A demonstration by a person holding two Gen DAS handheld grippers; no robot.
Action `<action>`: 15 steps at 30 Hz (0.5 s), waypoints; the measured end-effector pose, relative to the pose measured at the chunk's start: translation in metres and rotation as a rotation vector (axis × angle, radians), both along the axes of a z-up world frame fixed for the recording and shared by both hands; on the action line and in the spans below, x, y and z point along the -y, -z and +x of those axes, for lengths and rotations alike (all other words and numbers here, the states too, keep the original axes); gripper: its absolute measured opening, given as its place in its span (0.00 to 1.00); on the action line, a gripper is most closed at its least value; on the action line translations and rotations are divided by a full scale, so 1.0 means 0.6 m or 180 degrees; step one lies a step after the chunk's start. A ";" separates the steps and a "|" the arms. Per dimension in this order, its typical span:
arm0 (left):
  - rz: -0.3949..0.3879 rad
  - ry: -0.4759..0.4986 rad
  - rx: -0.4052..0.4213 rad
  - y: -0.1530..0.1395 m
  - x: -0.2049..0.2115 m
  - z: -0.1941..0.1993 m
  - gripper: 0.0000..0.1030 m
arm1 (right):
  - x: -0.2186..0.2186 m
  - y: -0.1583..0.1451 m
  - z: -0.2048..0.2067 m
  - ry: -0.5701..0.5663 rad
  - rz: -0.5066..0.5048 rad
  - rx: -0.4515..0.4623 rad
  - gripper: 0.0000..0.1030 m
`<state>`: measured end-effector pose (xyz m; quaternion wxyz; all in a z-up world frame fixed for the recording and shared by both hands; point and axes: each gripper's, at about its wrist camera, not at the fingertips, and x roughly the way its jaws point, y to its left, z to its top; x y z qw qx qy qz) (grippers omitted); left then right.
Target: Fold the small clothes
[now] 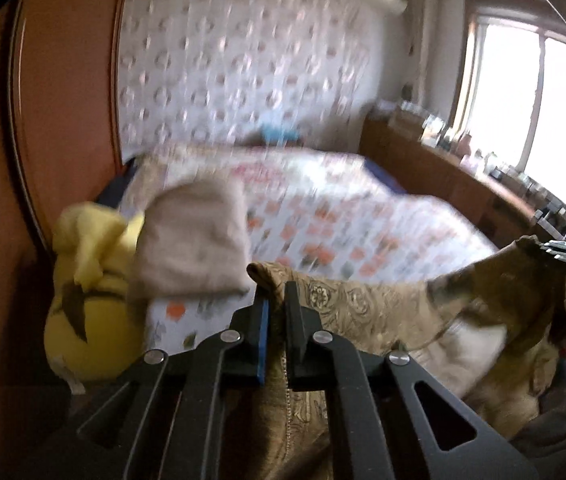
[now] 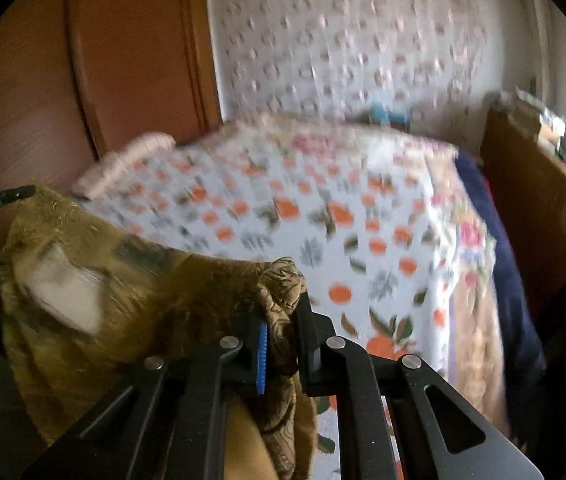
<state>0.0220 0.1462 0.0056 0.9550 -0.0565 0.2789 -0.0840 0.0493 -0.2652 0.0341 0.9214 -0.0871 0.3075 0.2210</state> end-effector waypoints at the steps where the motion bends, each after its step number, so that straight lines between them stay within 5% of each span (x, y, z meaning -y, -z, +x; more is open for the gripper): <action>1: -0.0070 0.0025 0.0095 -0.021 0.002 -0.008 0.07 | -0.003 -0.027 -0.016 0.0010 -0.0052 0.0147 0.10; 15: 0.0121 0.0018 0.1389 -0.313 0.004 -0.096 0.07 | 0.012 -0.381 -0.198 -0.0138 0.0013 0.1524 0.10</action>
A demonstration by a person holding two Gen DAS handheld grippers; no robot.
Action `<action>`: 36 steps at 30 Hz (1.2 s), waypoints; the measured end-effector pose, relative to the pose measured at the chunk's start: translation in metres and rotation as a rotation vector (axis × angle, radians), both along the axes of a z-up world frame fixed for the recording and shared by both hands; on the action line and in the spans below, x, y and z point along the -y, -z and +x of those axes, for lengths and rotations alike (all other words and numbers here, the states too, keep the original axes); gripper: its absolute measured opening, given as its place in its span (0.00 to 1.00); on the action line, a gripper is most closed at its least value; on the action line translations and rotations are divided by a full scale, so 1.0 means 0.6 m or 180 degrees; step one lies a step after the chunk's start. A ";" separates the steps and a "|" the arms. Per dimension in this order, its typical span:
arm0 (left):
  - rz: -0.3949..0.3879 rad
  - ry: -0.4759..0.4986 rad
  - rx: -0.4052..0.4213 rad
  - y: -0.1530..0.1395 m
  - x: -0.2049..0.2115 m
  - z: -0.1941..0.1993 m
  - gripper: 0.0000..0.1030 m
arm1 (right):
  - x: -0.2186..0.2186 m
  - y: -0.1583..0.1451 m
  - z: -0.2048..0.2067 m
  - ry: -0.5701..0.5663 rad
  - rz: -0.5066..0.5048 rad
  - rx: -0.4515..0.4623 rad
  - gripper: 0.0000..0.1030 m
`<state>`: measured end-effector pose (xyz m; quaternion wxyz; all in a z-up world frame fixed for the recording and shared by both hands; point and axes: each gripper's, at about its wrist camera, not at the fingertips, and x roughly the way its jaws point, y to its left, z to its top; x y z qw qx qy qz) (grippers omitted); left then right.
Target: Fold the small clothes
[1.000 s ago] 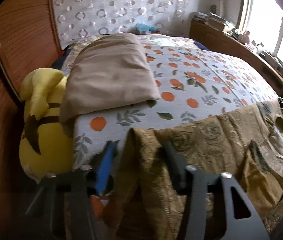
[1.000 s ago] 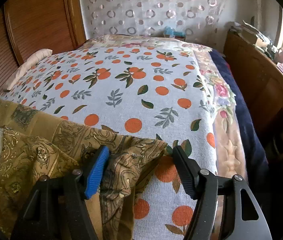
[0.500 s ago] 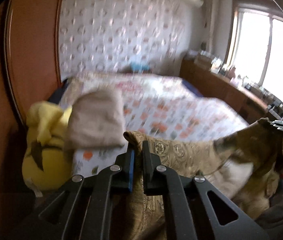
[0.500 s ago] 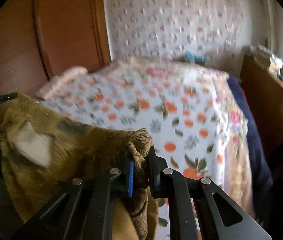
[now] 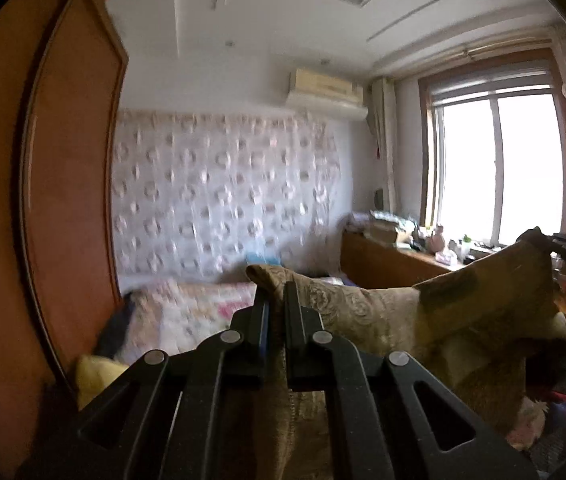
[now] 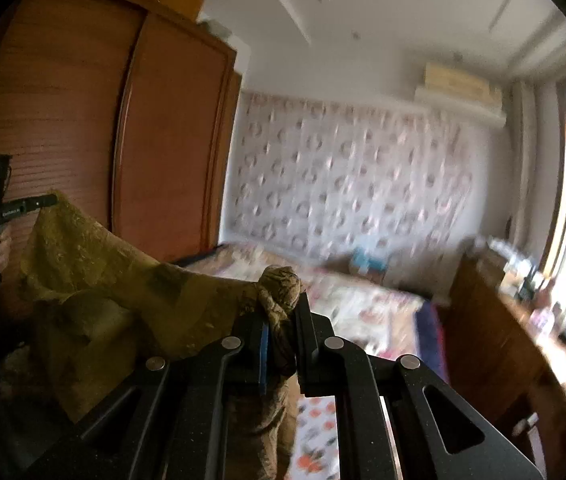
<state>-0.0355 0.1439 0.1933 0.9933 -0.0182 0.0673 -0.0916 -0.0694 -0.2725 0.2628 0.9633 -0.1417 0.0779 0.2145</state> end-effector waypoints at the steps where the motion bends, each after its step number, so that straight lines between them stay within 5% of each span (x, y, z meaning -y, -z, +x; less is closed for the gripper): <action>1: 0.0008 -0.0021 0.0061 -0.014 -0.002 -0.003 0.07 | 0.000 -0.022 -0.011 -0.0008 -0.0014 0.0095 0.10; 9: 0.0001 -0.0188 0.0471 -0.095 -0.035 -0.015 0.07 | -0.019 -0.120 -0.052 0.0108 -0.0146 0.0497 0.10; 15: 0.0020 -0.0263 0.0311 -0.079 -0.042 0.030 0.07 | -0.051 -0.109 -0.013 0.0238 -0.0218 0.0448 0.10; 19: 0.0002 -0.0319 -0.0046 -0.013 -0.033 0.125 0.07 | -0.067 -0.053 0.035 0.0317 -0.0242 0.0172 0.10; 29: 0.0079 -0.0482 -0.0988 0.221 -0.013 0.423 0.07 | -0.128 0.139 0.368 0.0582 -0.0378 -0.0876 0.10; 36: 0.0171 -0.0526 -0.1295 0.276 0.002 0.518 0.07 | -0.158 0.190 0.533 0.0720 -0.0398 -0.1190 0.10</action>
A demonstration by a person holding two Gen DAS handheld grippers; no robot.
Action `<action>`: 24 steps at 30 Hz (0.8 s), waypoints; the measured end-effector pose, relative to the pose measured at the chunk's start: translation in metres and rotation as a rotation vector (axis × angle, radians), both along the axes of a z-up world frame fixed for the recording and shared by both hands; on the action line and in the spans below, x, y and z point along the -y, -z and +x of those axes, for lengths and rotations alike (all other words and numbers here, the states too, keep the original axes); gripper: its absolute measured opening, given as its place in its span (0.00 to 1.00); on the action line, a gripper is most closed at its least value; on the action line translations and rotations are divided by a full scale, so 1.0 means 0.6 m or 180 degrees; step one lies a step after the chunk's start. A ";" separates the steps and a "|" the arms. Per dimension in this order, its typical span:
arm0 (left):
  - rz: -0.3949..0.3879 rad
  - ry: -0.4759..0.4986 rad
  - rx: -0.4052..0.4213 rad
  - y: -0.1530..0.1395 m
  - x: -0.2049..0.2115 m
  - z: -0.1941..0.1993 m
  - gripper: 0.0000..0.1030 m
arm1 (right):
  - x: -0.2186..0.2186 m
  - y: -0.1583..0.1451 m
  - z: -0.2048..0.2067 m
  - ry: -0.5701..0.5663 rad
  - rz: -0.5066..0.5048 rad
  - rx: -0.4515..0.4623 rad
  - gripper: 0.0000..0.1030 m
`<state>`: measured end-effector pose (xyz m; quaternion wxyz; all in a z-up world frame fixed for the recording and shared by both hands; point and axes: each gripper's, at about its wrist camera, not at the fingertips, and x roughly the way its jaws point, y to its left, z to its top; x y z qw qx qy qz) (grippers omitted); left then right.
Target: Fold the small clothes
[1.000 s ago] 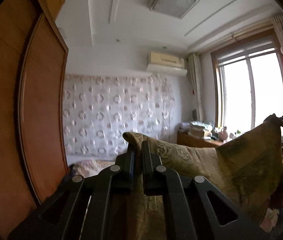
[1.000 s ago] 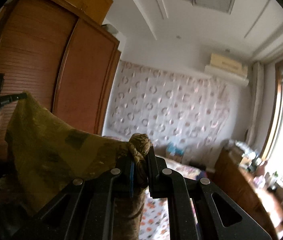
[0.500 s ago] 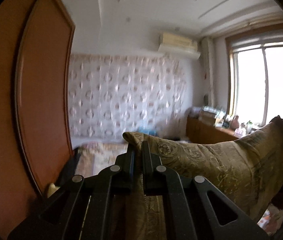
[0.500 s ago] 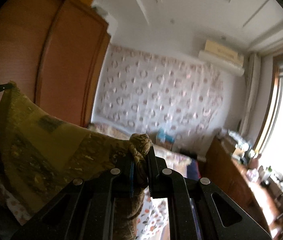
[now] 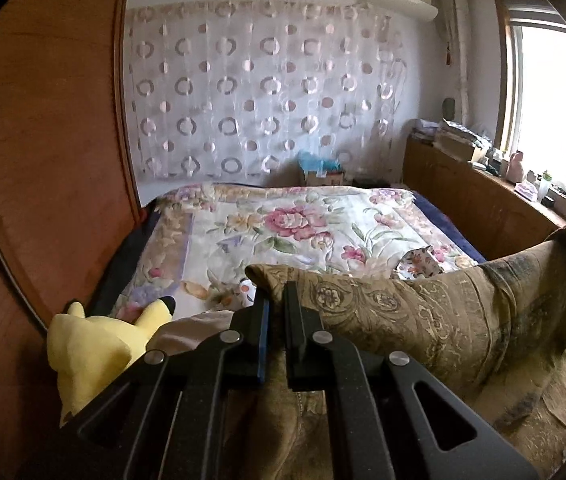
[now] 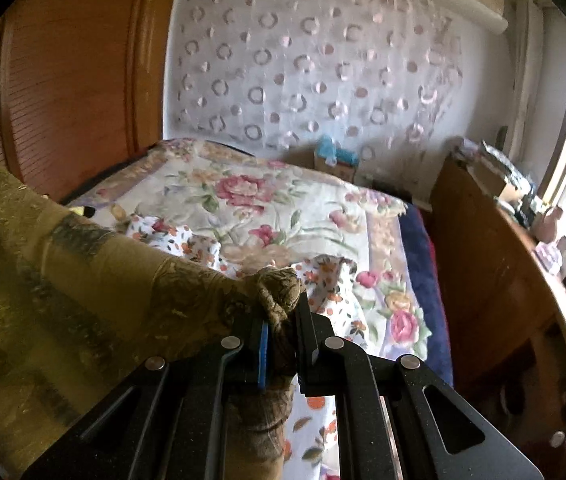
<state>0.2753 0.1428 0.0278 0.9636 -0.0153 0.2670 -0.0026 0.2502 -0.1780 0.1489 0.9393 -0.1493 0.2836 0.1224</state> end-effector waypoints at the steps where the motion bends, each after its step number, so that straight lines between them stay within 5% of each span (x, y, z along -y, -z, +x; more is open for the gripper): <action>1: 0.0007 -0.0003 -0.0023 0.003 -0.001 0.008 0.07 | -0.002 -0.007 0.030 0.0012 0.0025 -0.0028 0.10; 21: -0.0001 -0.0091 -0.0405 0.083 -0.031 0.096 0.08 | 0.017 0.085 0.084 -0.0007 0.0104 -0.0196 0.10; 24: -0.0028 -0.0085 -0.0480 0.086 -0.031 0.091 0.13 | 0.022 0.099 0.091 0.0032 0.0101 -0.0341 0.26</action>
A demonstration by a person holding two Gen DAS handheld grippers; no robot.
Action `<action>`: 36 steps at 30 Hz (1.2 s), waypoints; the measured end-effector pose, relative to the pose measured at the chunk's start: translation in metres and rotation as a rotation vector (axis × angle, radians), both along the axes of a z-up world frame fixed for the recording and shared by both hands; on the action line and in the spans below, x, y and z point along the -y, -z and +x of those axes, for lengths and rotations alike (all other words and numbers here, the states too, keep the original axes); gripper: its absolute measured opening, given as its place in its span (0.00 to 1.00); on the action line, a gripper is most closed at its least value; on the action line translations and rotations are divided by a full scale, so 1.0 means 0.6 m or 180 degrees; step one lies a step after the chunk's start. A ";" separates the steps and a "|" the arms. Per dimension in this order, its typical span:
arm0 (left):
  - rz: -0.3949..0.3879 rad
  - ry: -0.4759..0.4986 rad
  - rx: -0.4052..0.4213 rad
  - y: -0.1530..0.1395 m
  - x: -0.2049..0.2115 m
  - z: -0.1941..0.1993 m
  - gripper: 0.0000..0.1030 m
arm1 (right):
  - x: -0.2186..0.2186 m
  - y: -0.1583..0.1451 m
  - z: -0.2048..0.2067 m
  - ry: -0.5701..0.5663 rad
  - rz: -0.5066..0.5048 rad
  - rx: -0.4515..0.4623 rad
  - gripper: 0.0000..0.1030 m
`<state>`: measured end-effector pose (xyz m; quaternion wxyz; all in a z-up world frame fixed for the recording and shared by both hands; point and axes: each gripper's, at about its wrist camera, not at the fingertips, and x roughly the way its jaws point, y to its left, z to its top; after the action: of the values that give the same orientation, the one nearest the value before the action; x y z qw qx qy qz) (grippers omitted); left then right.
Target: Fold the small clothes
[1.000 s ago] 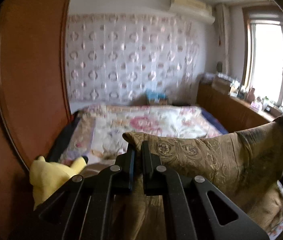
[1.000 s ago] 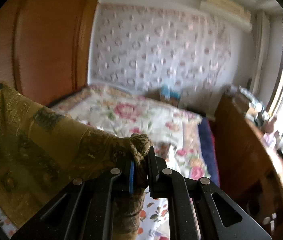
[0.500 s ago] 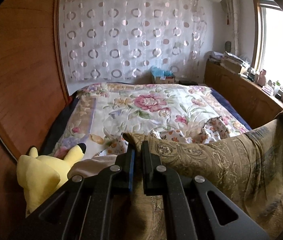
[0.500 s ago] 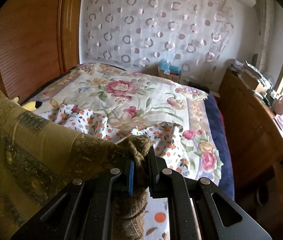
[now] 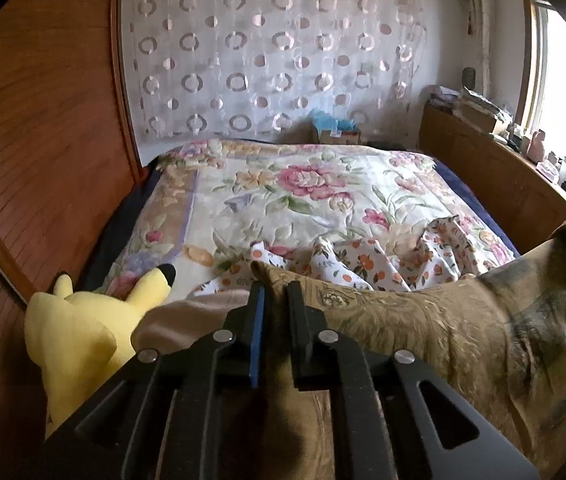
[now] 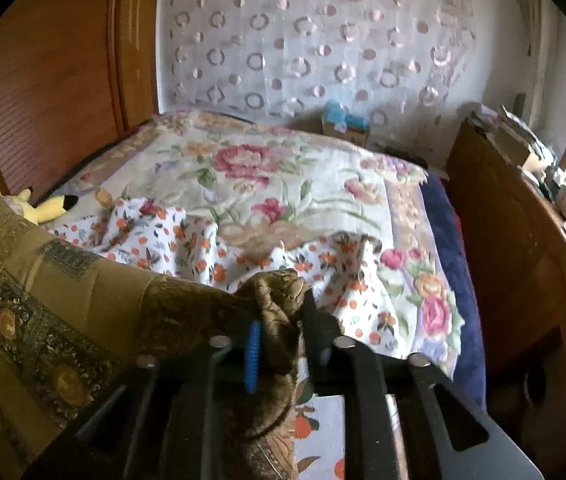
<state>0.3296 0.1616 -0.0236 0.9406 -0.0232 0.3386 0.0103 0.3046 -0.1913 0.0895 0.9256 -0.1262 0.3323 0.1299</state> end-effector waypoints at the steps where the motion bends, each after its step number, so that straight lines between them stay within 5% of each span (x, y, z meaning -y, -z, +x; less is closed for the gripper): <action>1: -0.0004 0.0001 -0.0006 -0.001 0.000 -0.005 0.22 | 0.003 -0.001 -0.004 -0.0002 0.0007 -0.0031 0.32; 3: -0.0009 0.0046 0.0032 -0.005 0.001 -0.026 0.41 | 0.013 -0.006 -0.022 -0.0009 0.0030 -0.0069 0.43; 7: -0.0087 0.0222 -0.0007 -0.003 0.009 -0.079 0.62 | 0.037 -0.012 -0.079 -0.0019 0.0045 -0.0120 0.45; 9: -0.0062 0.0244 0.0004 0.000 0.013 -0.108 0.64 | 0.049 -0.014 -0.107 -0.0008 0.0048 -0.0130 0.45; 20: 0.0160 0.0233 -0.0177 0.042 0.039 -0.186 0.65 | 0.112 0.007 -0.233 0.0121 0.0221 -0.0291 0.44; 36: 0.0163 0.0180 -0.0281 0.067 0.046 -0.222 0.65 | 0.102 0.020 -0.233 0.0343 0.0155 -0.0414 0.44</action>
<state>0.1966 0.1338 -0.0636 0.9249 0.0109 0.3800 -0.0067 0.1646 -0.2527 0.0775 0.9106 -0.0768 0.3947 0.0960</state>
